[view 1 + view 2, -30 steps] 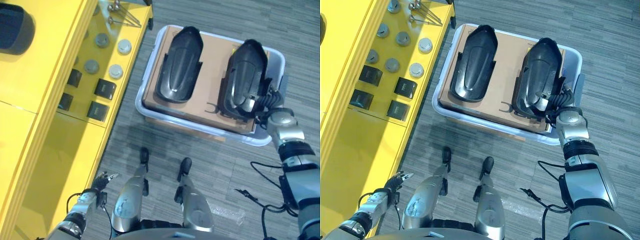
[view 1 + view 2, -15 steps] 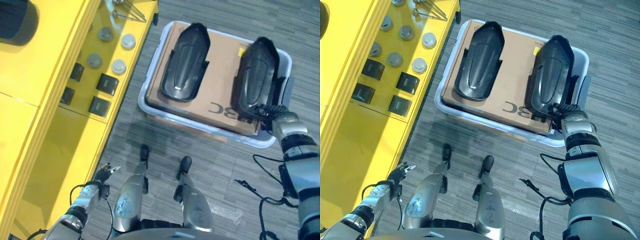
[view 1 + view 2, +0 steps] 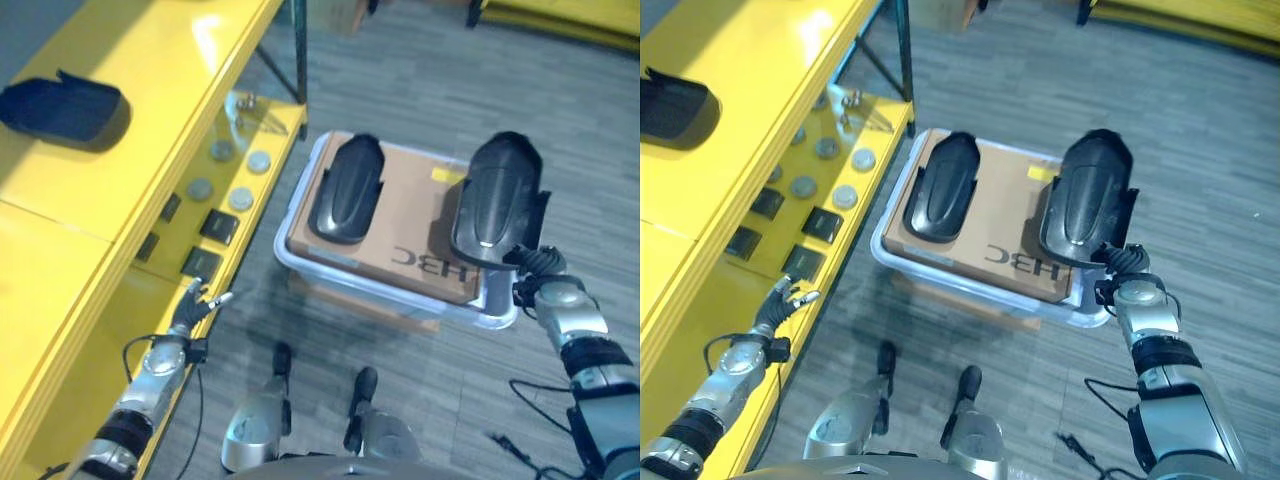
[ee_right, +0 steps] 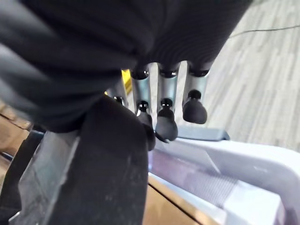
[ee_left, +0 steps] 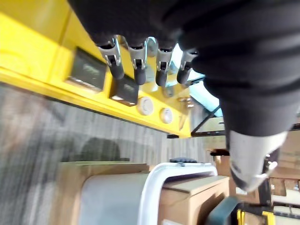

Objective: Move parts from the plastic box to the shelf.

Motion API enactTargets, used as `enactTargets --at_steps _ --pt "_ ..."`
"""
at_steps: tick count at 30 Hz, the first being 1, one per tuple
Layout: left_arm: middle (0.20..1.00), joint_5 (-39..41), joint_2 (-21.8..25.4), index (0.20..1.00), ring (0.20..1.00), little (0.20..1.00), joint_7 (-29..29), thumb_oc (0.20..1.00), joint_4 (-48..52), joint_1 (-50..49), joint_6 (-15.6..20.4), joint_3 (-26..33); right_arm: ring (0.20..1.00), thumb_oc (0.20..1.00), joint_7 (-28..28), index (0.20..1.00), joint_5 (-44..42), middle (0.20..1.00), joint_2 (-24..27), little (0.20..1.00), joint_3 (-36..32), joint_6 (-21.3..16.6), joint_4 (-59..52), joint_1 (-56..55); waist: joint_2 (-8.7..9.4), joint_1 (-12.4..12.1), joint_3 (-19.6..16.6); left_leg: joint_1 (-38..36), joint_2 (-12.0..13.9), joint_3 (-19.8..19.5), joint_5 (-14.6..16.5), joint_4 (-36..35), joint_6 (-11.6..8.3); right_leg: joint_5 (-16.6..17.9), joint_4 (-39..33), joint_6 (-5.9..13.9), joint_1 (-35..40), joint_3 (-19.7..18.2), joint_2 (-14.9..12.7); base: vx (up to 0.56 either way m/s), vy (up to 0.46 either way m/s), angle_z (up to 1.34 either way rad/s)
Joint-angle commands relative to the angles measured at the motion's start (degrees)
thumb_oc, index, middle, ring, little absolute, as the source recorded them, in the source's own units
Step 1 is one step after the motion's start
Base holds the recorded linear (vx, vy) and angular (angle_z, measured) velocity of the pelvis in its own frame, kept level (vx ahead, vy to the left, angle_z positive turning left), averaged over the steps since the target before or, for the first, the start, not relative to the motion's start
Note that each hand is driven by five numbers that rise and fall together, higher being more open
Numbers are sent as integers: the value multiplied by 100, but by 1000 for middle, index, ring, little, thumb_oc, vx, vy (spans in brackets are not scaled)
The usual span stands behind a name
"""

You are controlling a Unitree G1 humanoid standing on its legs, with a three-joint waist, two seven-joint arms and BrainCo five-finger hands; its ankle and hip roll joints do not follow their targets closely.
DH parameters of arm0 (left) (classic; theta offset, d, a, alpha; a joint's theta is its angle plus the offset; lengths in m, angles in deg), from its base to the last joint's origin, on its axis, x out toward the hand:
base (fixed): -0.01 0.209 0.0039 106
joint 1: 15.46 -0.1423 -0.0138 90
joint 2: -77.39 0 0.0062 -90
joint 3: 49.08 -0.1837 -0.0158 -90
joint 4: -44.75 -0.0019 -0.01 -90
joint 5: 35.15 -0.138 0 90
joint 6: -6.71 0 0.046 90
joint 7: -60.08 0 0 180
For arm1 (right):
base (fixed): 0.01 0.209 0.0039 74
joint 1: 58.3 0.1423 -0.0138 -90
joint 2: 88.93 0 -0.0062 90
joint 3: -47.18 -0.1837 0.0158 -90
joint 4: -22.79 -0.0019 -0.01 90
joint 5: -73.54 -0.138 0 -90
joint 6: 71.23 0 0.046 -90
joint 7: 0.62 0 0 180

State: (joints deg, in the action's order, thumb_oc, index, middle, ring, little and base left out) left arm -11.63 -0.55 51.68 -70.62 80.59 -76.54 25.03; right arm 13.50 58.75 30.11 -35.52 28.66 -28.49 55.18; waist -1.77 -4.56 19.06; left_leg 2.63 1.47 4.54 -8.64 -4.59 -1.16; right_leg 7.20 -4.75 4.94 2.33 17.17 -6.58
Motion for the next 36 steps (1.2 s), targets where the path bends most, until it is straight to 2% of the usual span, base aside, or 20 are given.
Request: enactTargets --at_steps 1,4,8,11,13,19,26,36 --pt "1000 -189 407 1000 1000 1000 -19 1000 1222 52 -413 312 200 200 794 200 1242 200 312 200 -459 -684 -1194 -649 242 35 -655 -511 135 129 609 -41 -191 -360 -10 169 333 -49 -116 29 -52 -5" --pt "1000 -108 508 1000 1000 1000 193 1000 1831 97 -376 449 200 200 1049 200 1750 200 336 200 -648 -855 -1801 -896 261 64 -788 -596 132 148 629 -41 -153 -365 -25 173 410 -58 -105 -30 -28 -9" --pt "1000 351 472 1000 1000 1000 720 1000 2540 279 -538 575 200 200 1347 200 2485 200 413 200 -722 -1047 -2663 -889 291 97 -949 -715 125 138 700 -41 -128 -419 -25 203 516 -94 -77 -30 -24 -6" --pt "1000 1027 320 1000 1000 1000 1254 1000 2956 502 -829 430 200 200 1599 200 3340 200 537 200 -668 -1398 -3219 -709 331 153 -1100 -749 112 147 730 -41 -89 -443 -25 200 544 -119 -55 -41 -18 -8" --pt "1000 1081 192 1000 1000 1000 1232 1000 3033 714 -936 200 200 200 1765 200 3547 200 657 200 -506 -1627 -3491 -464 353 194 -1176 -797 99 163 779 -41 -65 -473 -25 197 580 -148 -37 -17 1 -12" --pt "1000 1559 -195 1000 1000 1000 1113 1000 2876 1169 -1106 -238 200 200 1668 200 3428 200 654 200 -97 -1743 -3872 98 389 243 -1294 -865 80 186 863 -41 -31 -526 -25 210 632 -183 -26 -1 0 -1" --pt "1000 1908 -711 1000 1000 1000 987 1000 2663 1638 -1262 -641 200 200 1558 200 3117 200 161 200 640 -1858 -3773 733 404 269 -1346 -900 92 205 898 -41 -23 -552 -25 207 645 -192 -26 0 0 0" --pt "1000 2035 -1033 1000 1000 1000 835 1000 2384 1888 -1084 -891 200 200 1239 200 2927 200 -459 200 1288 -2008 -3572 1032 384 261 -1354 -934 84 168 928 -41 -4 -563 -25 191 651 -215 -19 1 4 -3"
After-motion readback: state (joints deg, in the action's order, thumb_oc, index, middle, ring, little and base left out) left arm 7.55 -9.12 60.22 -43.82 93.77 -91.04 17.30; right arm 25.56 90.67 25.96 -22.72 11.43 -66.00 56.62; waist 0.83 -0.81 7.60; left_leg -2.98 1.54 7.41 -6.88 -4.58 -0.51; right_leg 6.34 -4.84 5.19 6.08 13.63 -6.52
